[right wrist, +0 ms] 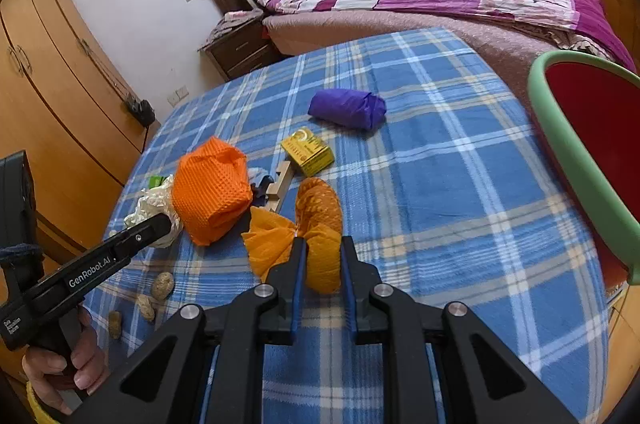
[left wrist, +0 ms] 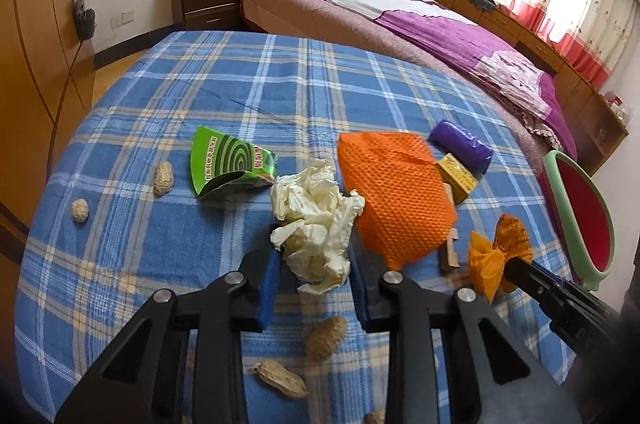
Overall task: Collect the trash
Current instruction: 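Grasp the crumpled white plastic with the left gripper while the right grasps the orange bow-shaped wrapper, then carry the white plastic and orange wrapper over the red bucket and open both grippers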
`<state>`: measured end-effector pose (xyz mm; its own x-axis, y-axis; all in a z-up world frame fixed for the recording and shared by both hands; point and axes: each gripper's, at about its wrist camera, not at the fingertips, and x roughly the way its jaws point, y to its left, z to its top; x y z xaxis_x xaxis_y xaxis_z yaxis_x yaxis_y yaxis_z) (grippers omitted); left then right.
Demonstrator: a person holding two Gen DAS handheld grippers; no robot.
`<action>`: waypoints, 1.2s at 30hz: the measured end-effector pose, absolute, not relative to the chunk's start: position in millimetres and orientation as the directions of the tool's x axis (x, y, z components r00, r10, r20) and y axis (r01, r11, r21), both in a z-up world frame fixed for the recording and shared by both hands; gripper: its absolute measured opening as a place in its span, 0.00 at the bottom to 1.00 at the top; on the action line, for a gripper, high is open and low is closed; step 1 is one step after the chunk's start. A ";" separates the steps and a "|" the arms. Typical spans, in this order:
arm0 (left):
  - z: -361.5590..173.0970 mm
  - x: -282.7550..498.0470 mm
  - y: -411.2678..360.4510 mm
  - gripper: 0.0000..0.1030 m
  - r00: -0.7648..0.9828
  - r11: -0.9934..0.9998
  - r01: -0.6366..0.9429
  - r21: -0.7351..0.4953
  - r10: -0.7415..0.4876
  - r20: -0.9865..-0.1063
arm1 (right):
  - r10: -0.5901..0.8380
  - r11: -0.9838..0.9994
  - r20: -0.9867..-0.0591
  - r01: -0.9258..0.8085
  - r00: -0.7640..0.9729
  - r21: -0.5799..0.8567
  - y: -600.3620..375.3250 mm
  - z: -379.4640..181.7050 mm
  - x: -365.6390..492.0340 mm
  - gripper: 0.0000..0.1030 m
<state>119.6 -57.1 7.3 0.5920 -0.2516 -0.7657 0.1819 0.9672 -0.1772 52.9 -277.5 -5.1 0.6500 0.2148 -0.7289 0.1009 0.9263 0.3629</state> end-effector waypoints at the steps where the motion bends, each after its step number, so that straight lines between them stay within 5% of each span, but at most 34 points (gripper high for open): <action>1: 9.3 118.3 -57.8 0.30 0.594 0.967 0.184 -0.178 -0.253 -0.763 | 0.213 0.925 -0.724 0.104 0.656 0.366 -278.6 -2.9 50.4 0.18; 36: 76.6 79.4 -155.2 0.30 0.551 0.858 0.454 -0.241 -0.483 -0.680 | 0.003 0.840 -0.559 0.301 0.829 0.451 -390.6 58.3 -43.5 0.18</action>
<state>79.4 -155.2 76.6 0.5514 -0.4828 -0.6803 0.4539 0.8579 -0.2409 -43.5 -390.6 58.3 0.8289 0.0033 -0.5593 0.3012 0.8400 0.4513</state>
